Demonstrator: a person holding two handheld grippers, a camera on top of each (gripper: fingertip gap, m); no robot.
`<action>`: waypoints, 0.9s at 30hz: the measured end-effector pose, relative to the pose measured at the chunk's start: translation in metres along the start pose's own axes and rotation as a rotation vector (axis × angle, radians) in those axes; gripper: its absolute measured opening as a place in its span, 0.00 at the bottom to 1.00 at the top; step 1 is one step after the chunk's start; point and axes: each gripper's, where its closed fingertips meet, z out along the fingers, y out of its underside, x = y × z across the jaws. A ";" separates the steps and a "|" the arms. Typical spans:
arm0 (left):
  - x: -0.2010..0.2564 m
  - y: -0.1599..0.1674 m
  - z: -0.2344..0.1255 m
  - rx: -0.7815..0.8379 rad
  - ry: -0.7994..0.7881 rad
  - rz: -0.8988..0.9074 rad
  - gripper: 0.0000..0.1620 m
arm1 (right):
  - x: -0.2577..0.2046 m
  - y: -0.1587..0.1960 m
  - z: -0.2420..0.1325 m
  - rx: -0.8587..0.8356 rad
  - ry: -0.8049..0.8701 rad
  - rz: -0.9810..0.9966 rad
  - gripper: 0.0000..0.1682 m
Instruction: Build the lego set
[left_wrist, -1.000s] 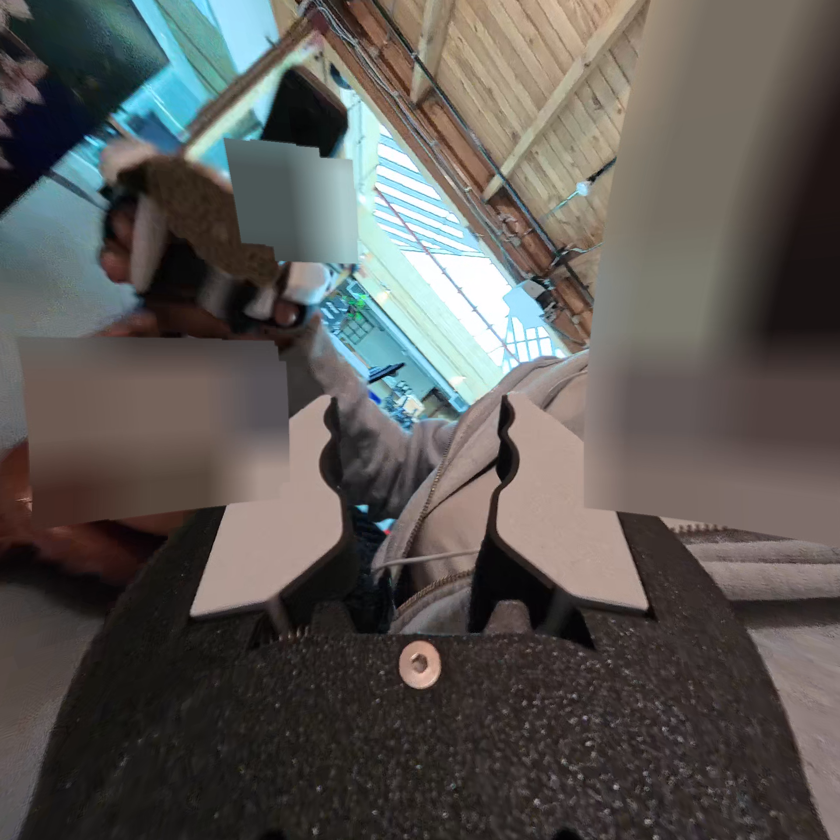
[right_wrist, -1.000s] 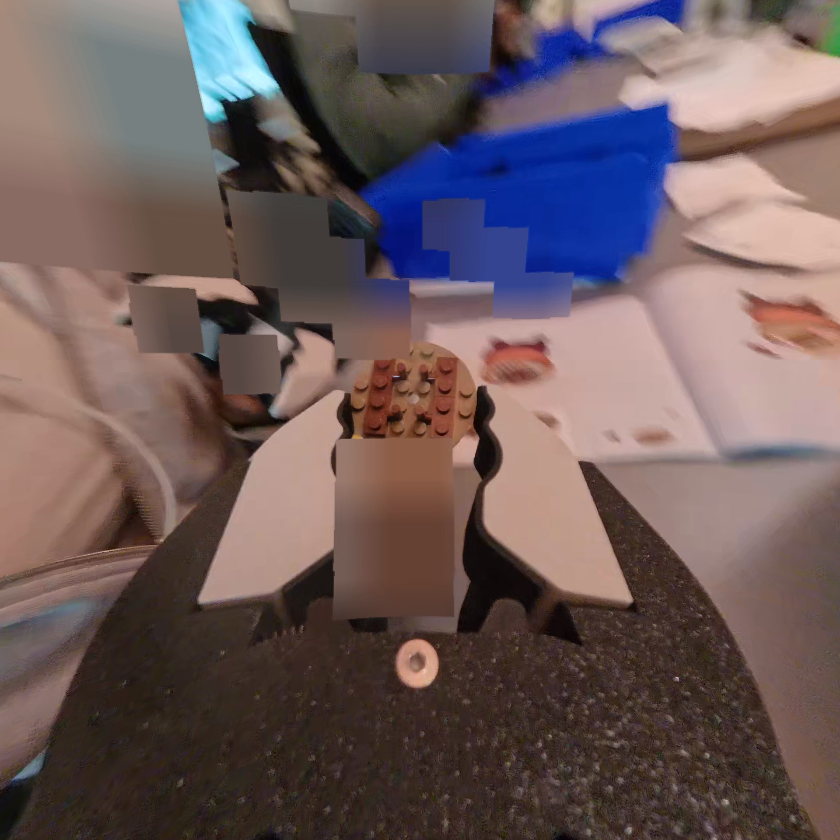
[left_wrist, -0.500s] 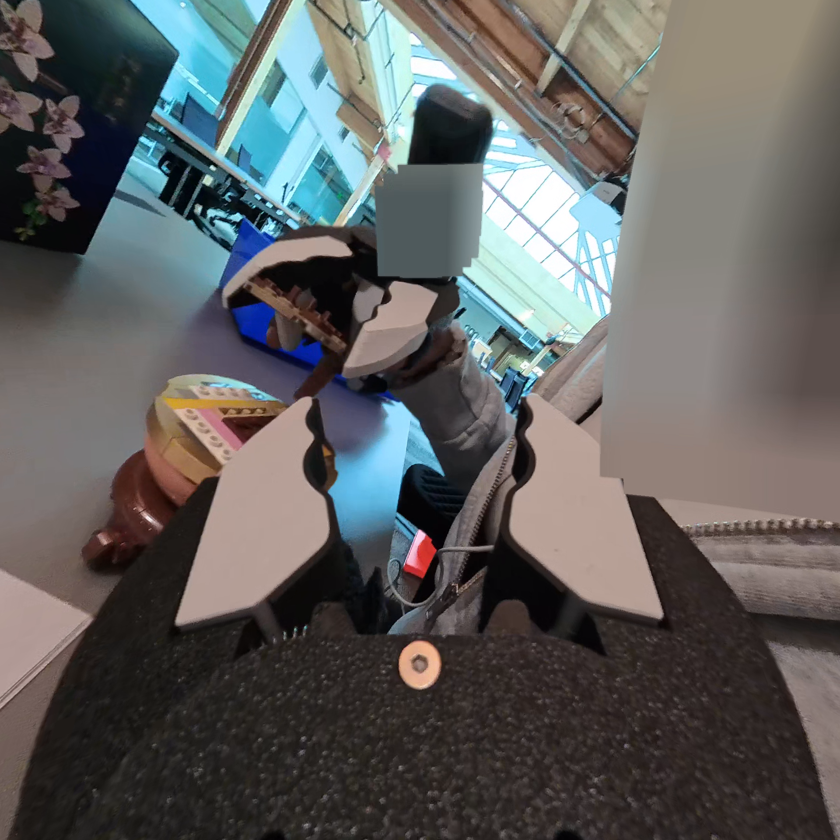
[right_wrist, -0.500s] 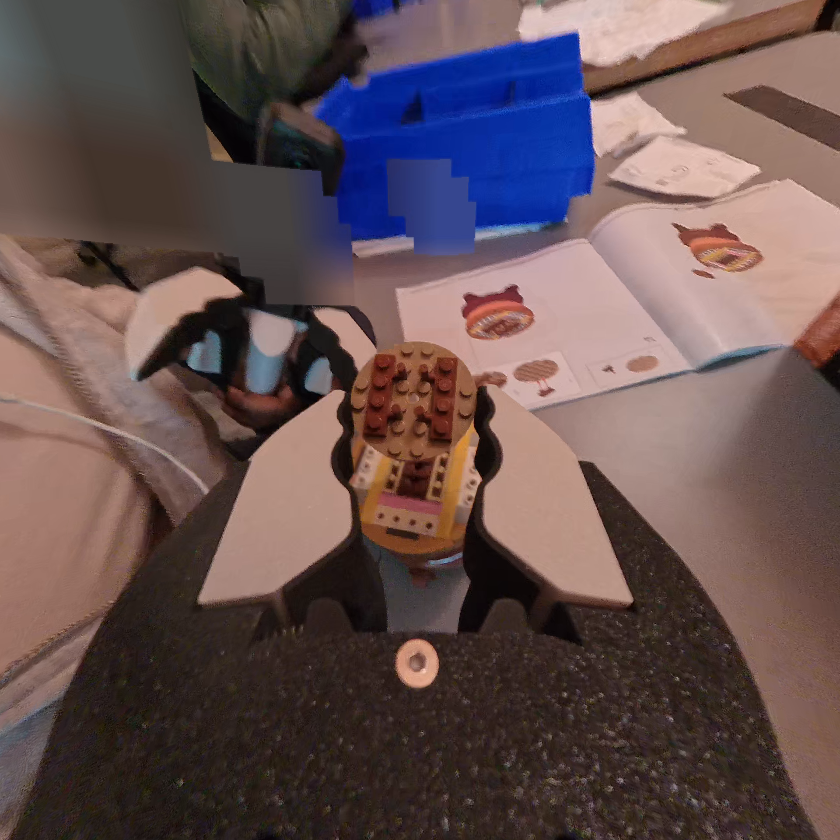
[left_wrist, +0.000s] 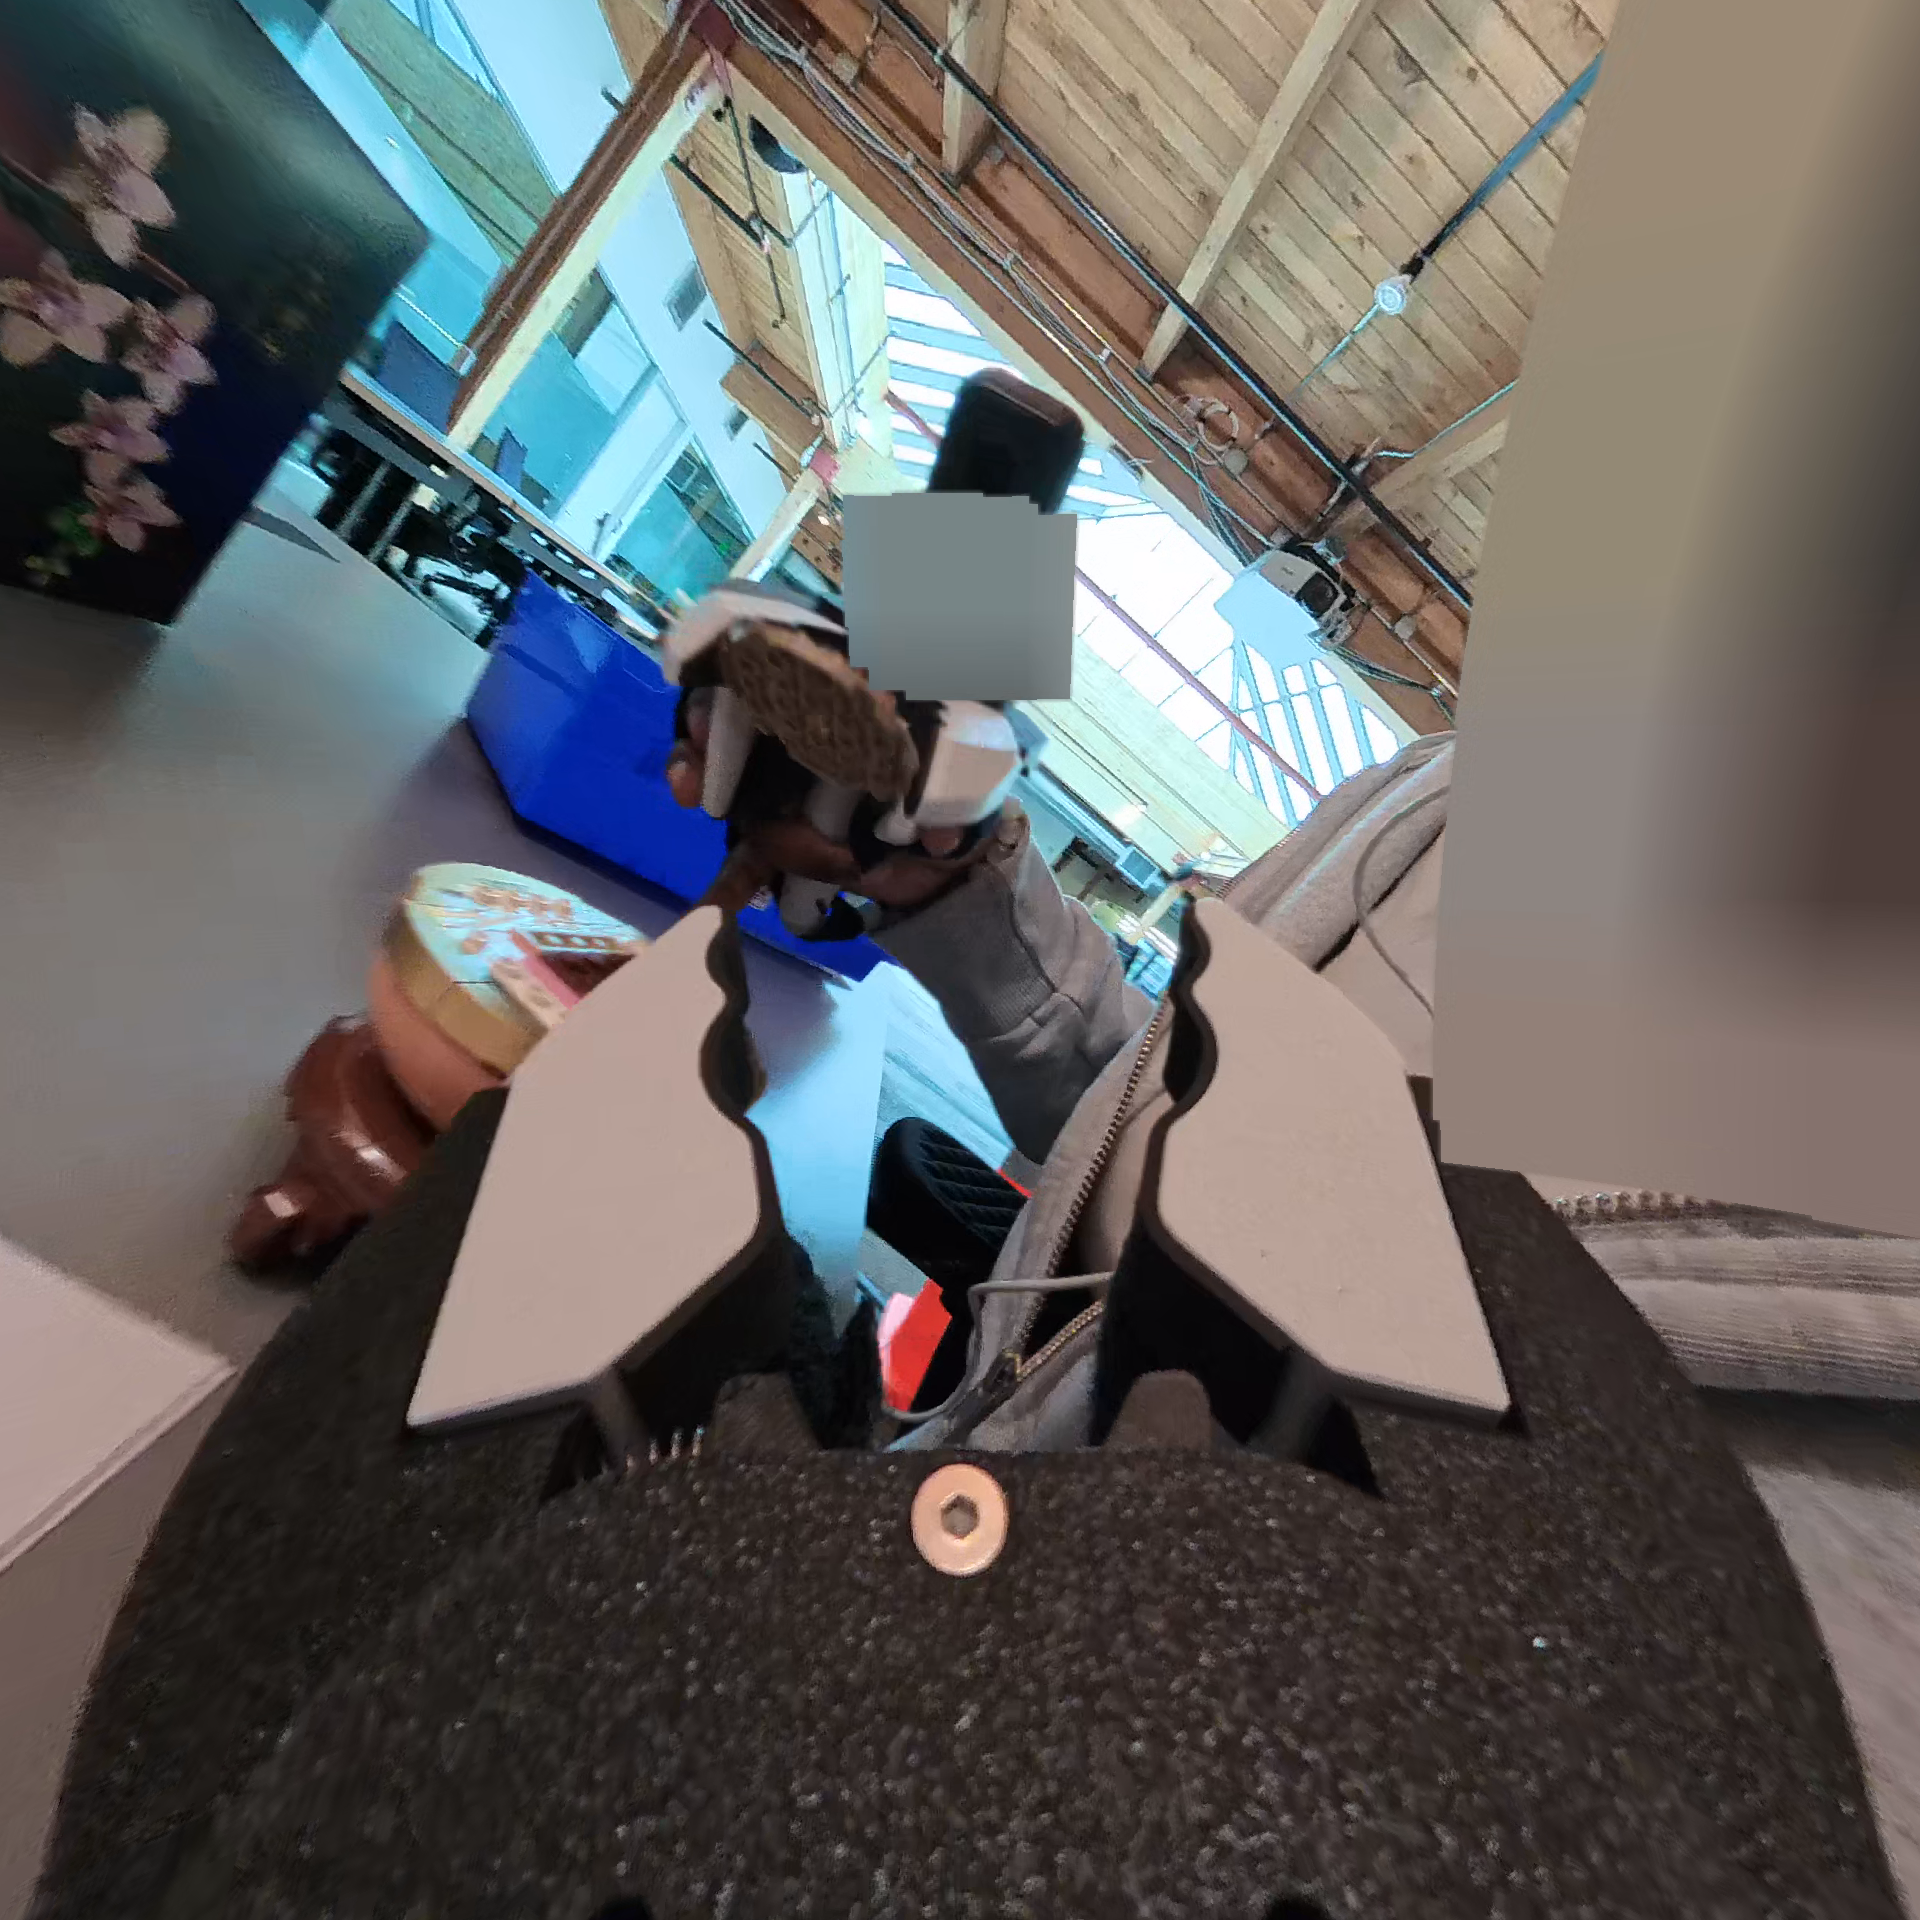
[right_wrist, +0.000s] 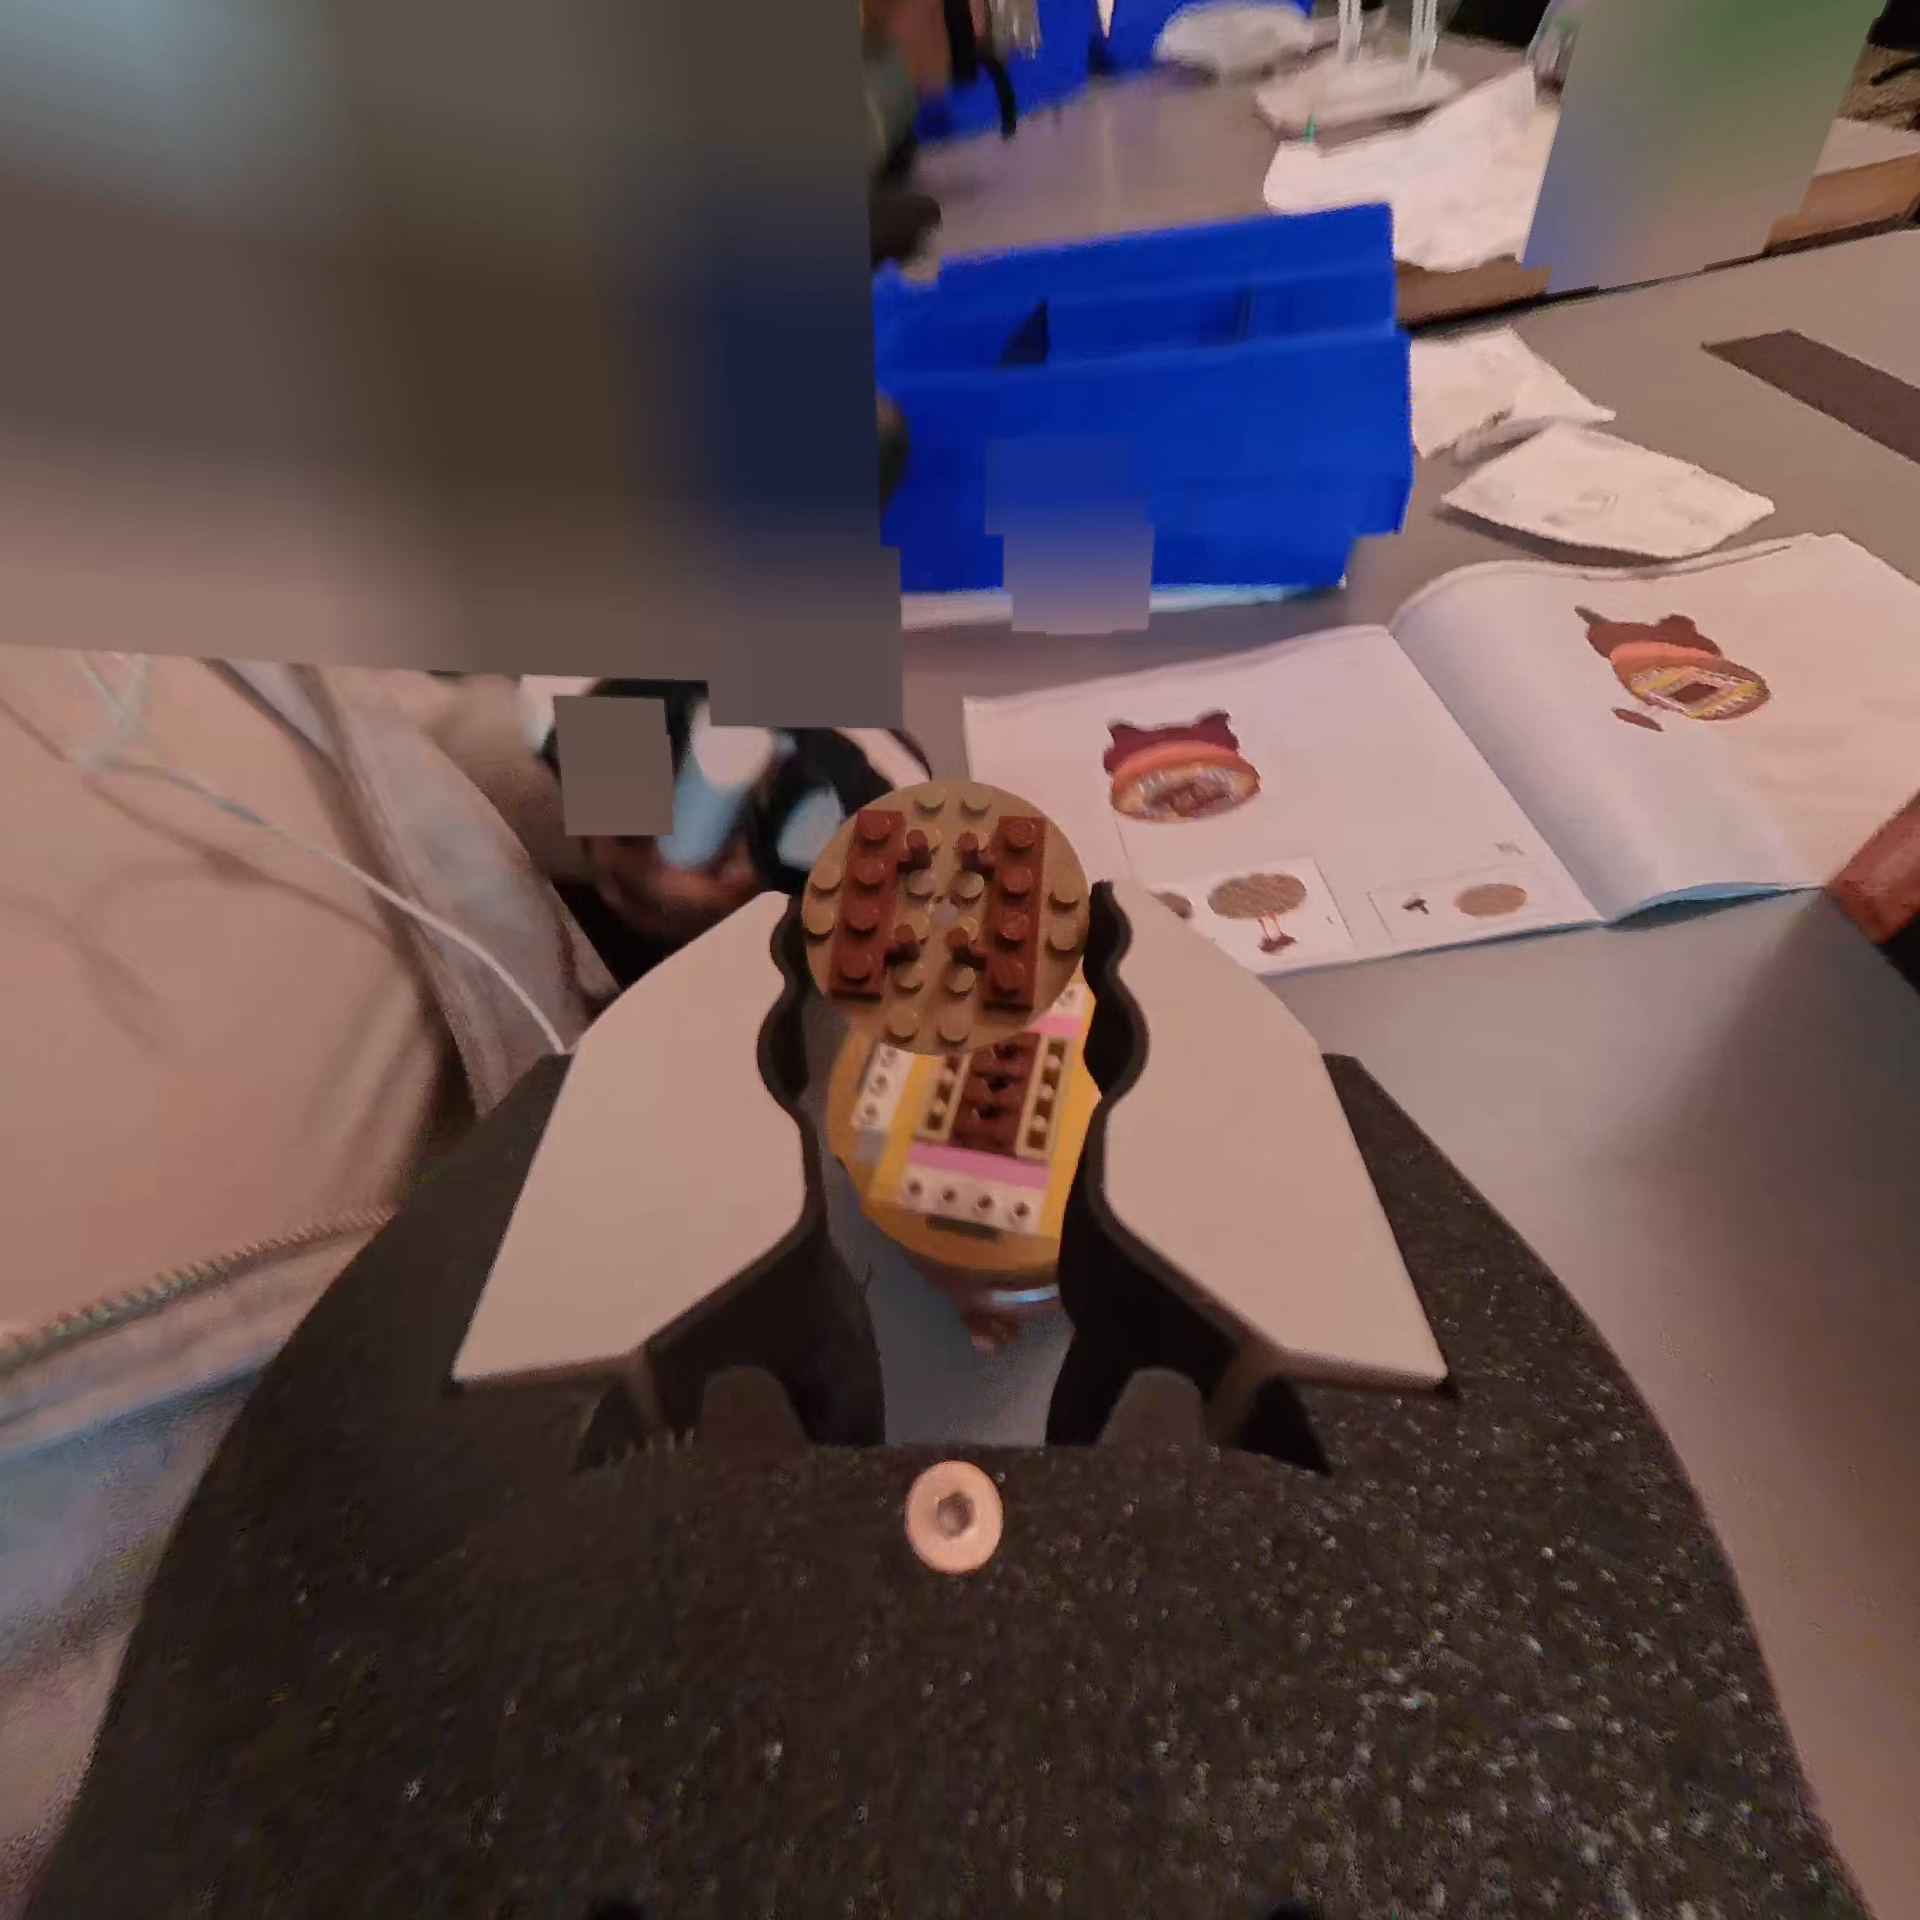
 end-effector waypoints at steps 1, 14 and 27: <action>-0.004 -0.003 -0.005 -0.004 -0.028 0.009 0.46 | 0.001 0.007 0.002 -0.064 0.014 -0.055 0.30; -0.023 -0.016 -0.043 -0.037 -0.175 0.158 0.39 | 0.004 0.031 0.017 -0.331 -0.027 -0.252 0.30; -0.029 -0.021 -0.047 -0.017 -0.222 0.180 0.36 | 0.010 0.042 0.021 -0.429 0.056 -0.178 0.30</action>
